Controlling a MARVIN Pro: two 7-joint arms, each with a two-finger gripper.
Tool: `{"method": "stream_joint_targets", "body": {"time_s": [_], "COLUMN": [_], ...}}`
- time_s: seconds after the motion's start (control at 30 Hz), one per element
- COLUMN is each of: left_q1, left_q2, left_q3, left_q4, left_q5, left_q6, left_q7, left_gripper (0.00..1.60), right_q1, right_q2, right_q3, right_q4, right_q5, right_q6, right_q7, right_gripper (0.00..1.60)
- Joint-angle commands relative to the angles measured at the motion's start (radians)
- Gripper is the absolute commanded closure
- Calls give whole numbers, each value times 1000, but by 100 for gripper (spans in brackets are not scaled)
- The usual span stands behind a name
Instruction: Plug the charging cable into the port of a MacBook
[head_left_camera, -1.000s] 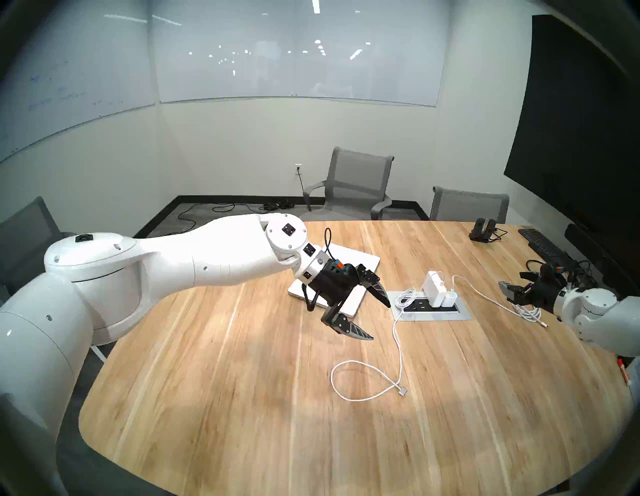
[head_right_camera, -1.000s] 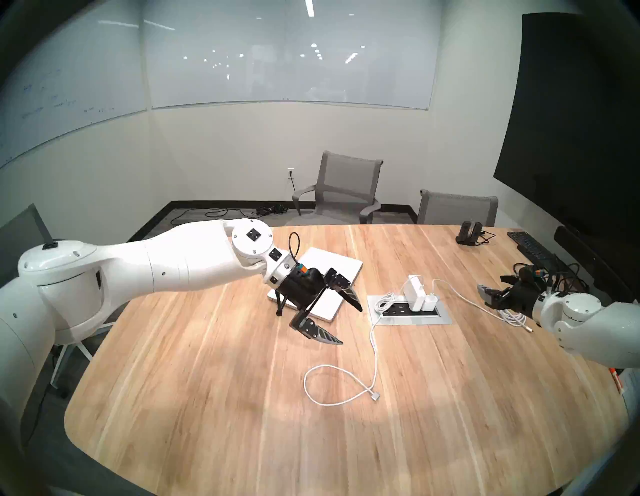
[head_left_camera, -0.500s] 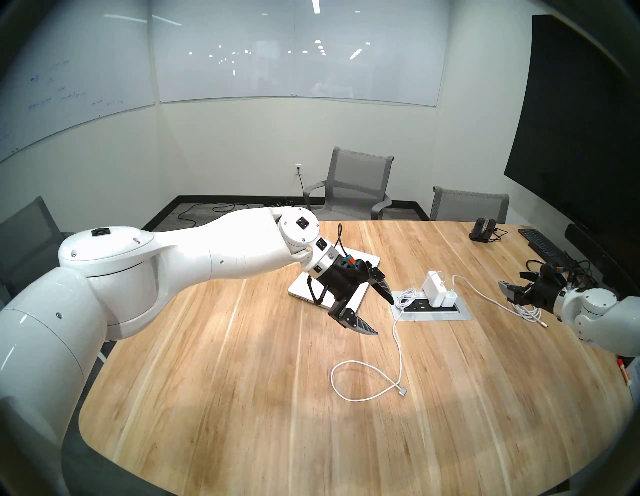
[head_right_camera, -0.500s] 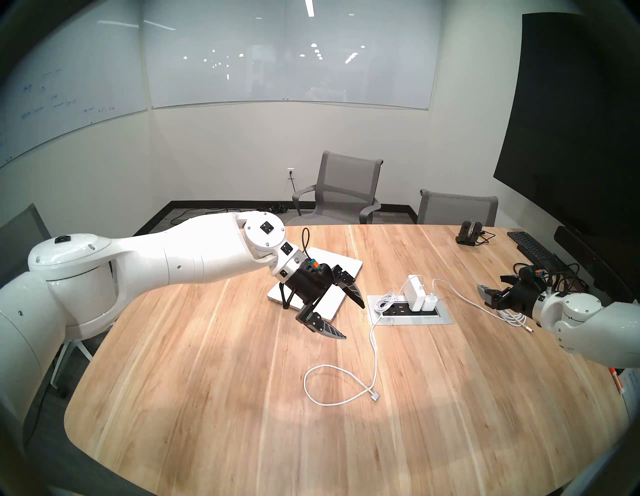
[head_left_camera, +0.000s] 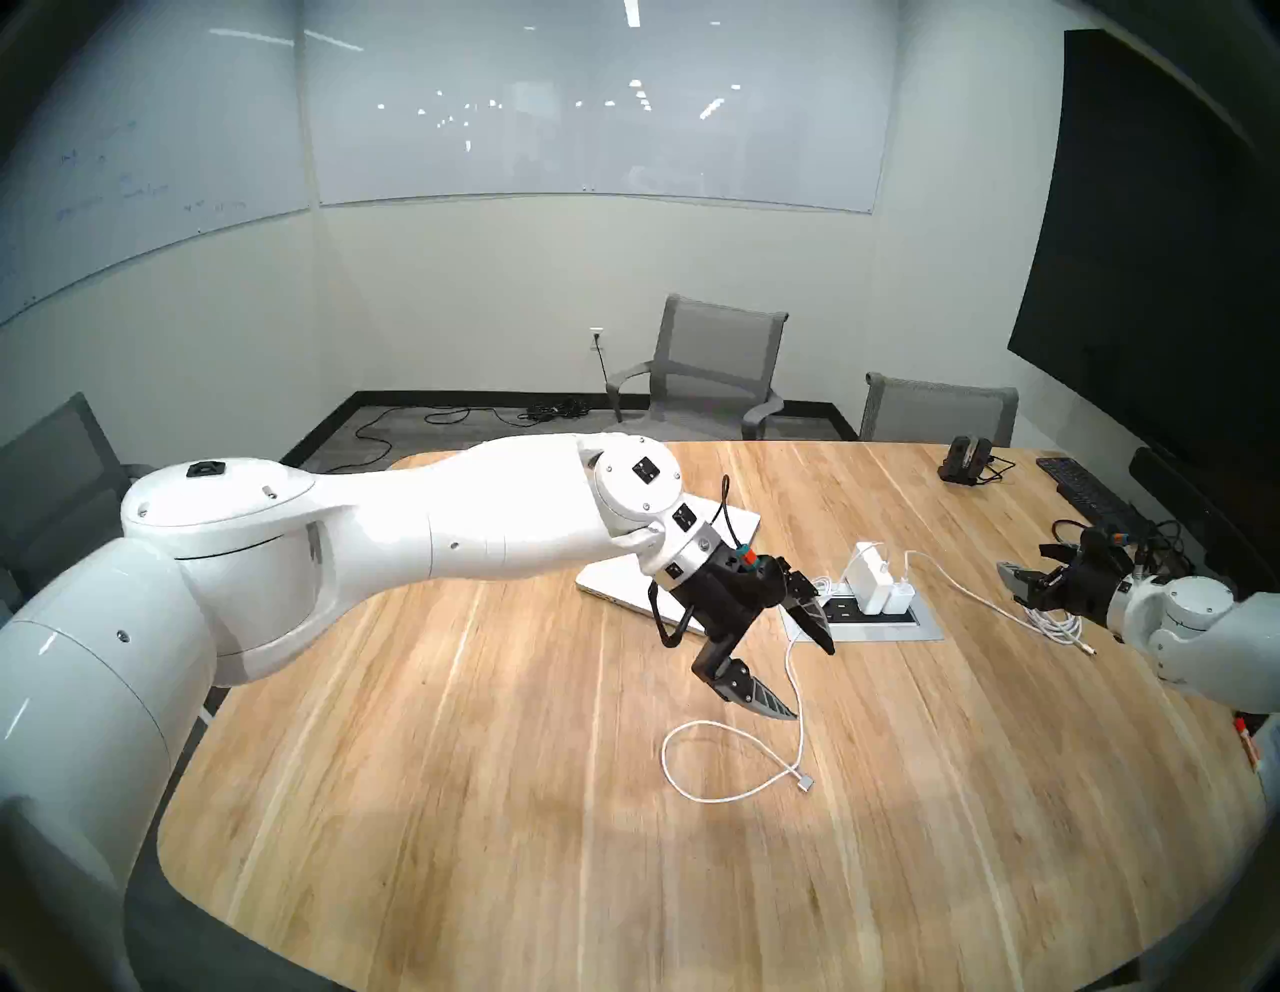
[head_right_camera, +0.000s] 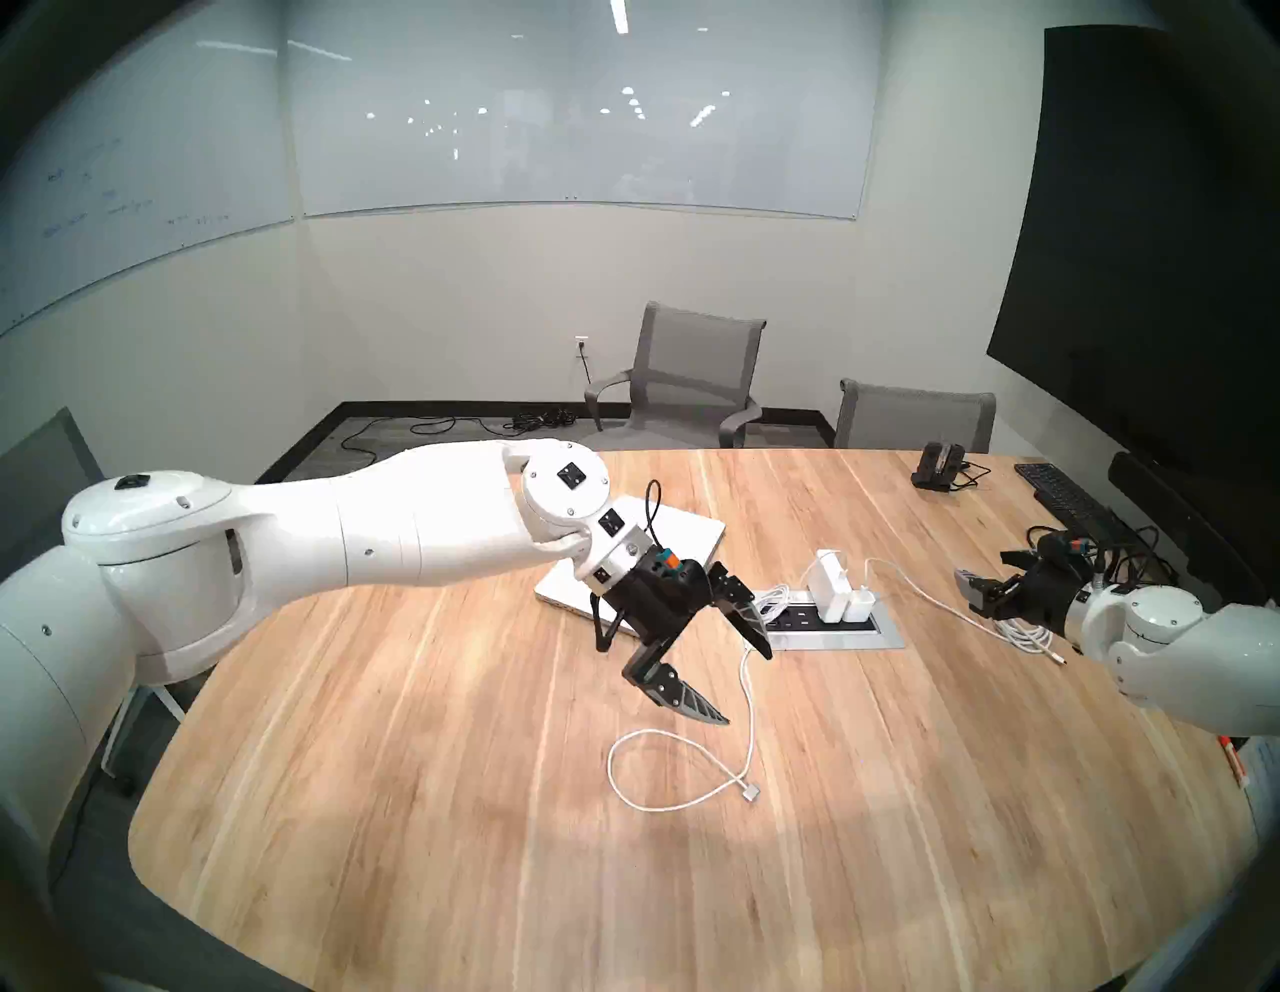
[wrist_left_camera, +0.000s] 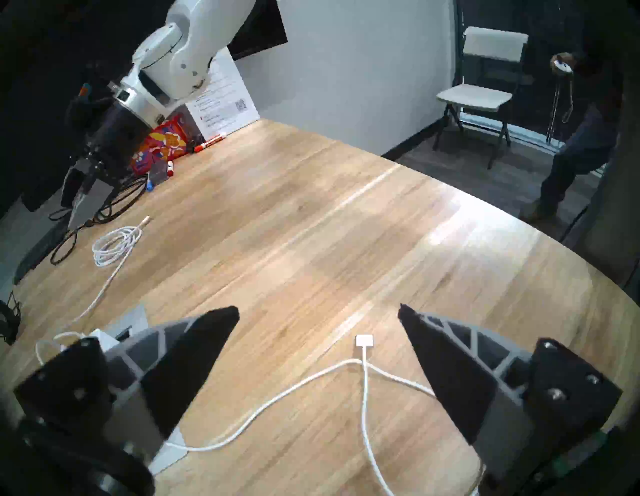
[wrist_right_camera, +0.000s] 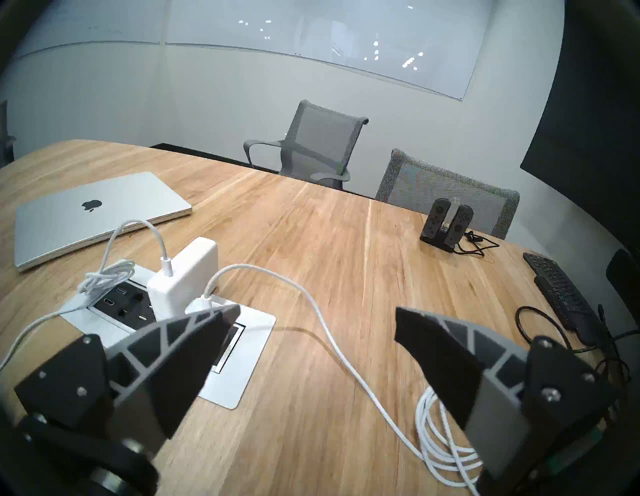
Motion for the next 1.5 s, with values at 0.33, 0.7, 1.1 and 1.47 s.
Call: {"method": "stream_joint_targets", "body": {"time_s": [0.33, 0.7, 1.1, 1.47], "left_q1": [14, 33, 45, 67], "left_q2": [60, 74, 60, 3], "left_q3": [60, 71, 88, 92], "left_q4": [-147, -160, -133, -27], "left_q5": [109, 120, 152, 154], "left_q6": [58, 66, 75, 52], "left_q7": [119, 125, 145, 142], "left_gripper": [0, 0, 0, 0], "right_q1": [16, 17, 17, 16], "right_q2": [2, 2, 2, 2], "right_q3": [7, 6, 6, 7], "right_q4": [-2, -2, -2, -2], "right_q5": [-3, -3, -3, -3], "right_q6": [-6, -6, -6, -6], "right_q7": [3, 3, 3, 3], "right_gripper": [0, 0, 0, 0]}}
